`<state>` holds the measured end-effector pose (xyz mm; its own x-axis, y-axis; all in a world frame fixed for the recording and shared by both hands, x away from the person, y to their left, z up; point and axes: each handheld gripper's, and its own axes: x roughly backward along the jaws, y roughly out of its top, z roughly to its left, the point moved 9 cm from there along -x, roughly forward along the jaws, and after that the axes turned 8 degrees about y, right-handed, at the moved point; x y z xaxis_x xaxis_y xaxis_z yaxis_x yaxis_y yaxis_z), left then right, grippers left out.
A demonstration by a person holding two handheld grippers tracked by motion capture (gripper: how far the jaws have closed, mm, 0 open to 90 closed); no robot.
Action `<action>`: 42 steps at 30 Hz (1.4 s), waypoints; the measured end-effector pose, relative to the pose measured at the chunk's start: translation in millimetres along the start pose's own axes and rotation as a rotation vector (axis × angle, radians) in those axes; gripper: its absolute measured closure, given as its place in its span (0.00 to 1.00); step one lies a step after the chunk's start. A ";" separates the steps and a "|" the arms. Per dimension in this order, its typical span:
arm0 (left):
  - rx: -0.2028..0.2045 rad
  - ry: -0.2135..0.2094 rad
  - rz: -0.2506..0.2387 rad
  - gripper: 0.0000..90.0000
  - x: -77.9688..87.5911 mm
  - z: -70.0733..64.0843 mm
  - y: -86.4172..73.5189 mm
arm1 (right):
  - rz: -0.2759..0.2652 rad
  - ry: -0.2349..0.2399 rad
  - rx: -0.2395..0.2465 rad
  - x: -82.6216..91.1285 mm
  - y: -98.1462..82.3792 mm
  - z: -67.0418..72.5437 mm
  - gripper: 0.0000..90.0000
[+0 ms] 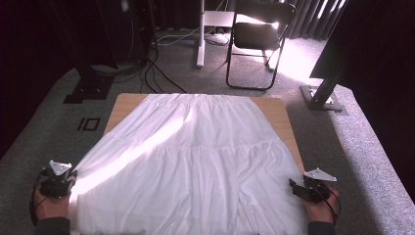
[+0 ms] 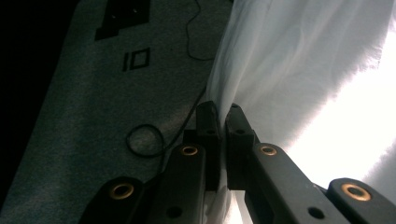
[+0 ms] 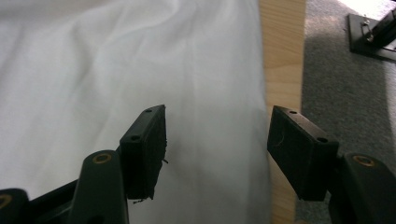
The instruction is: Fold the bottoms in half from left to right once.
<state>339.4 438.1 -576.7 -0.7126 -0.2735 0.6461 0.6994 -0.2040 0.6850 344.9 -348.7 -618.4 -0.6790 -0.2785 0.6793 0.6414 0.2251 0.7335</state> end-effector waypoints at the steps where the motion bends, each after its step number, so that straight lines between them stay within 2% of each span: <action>1: 0.004 0.009 0.003 0.98 -2.0 5.4 1.6 | 0.001 0.002 -0.004 -0.3 -1.1 -1.4 0.41; 3: 0.008 0.027 0.010 0.98 -6.4 14.5 4.0 | 0.007 0.004 -0.017 -3.0 -3.7 -4.8 0.42; 5: 0.017 0.034 0.015 0.98 -9.7 20.0 5.3 | -0.003 0.043 -0.069 -5.0 -5.0 -6.8 0.44; 6: 0.023 0.037 0.014 0.98 -11.2 21.9 5.6 | -0.007 0.045 -0.089 -5.1 -5.3 -9.1 0.45; 8: 0.031 0.045 0.019 0.98 -14.5 25.4 5.1 | -0.015 0.035 -0.100 -4.5 -5.7 -13.9 0.48; 10: 0.029 0.053 0.032 0.98 -18.1 28.2 4.1 | -0.015 0.043 -0.089 -3.7 -5.8 -14.6 0.56; 11: 0.029 0.053 0.032 0.98 -18.1 28.2 4.1 | -0.015 0.043 -0.089 -3.7 -5.8 -14.6 0.56; 12: 0.025 0.068 0.041 0.98 -20.7 32.0 4.1 | -0.013 0.050 -0.081 -3.3 -5.3 -14.6 0.66; 13: 0.024 0.082 0.051 0.98 -22.7 36.1 4.6 | -0.002 0.053 -0.073 -2.3 -4.9 -15.3 0.82; 15: 0.033 0.107 0.057 0.98 -24.6 44.6 6.7 | 0.019 0.032 -0.071 -1.3 -4.6 -18.6 0.96; 16: 0.046 0.116 0.060 0.98 -25.3 50.3 8.2 | 0.022 0.016 -0.071 -1.3 -4.7 -20.2 0.98; 17: 0.046 0.116 0.060 0.98 -25.3 50.3 8.2 | 0.022 0.016 -0.071 -1.3 -4.7 -20.2 0.98; 18: 0.094 0.169 0.071 0.98 -27.1 70.1 13.4 | 0.019 -0.020 -0.088 -1.0 -5.0 -24.6 0.99; 19: 0.103 0.181 0.076 0.98 -26.6 74.7 15.1 | 0.017 -0.025 -0.091 -0.9 -5.2 -25.3 0.99; 21: 0.113 0.187 0.071 0.98 -23.6 78.4 19.9 | 0.014 -0.024 -0.096 -0.8 -5.3 -25.9 0.99; 24: 0.095 0.179 0.038 0.98 -13.7 72.6 28.7 | 0.012 -0.026 -0.094 -0.9 -5.4 -25.7 0.99; 26: 0.090 0.149 0.000 0.98 -4.9 66.4 35.5 | 0.008 -0.022 -0.093 -1.1 -5.4 -25.6 0.98; 29: 0.083 0.078 -0.064 0.98 11.5 51.8 49.0 | 0.001 -0.011 -0.096 -1.5 -5.2 -24.2 0.98; 36: 0.057 -0.165 -0.230 0.98 64.6 7.5 94.6 | -0.003 -0.007 -0.097 -2.0 -4.9 -23.7 0.98; 39: 0.005 -0.254 -0.288 0.98 89.5 -17.7 115.4 | -0.009 -0.003 -0.098 -2.0 -5.1 -24.1 0.98; 42: -0.054 -0.323 -0.349 0.98 114.7 -44.2 138.0 | -0.010 -0.004 -0.098 -2.1 -5.1 -23.9 0.98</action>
<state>356.6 337.1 -422.9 -0.8800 0.1242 0.4584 0.4114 -0.2827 0.8665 351.6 -371.6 -624.1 -0.6871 -0.2763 0.6720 0.6661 0.1297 0.7345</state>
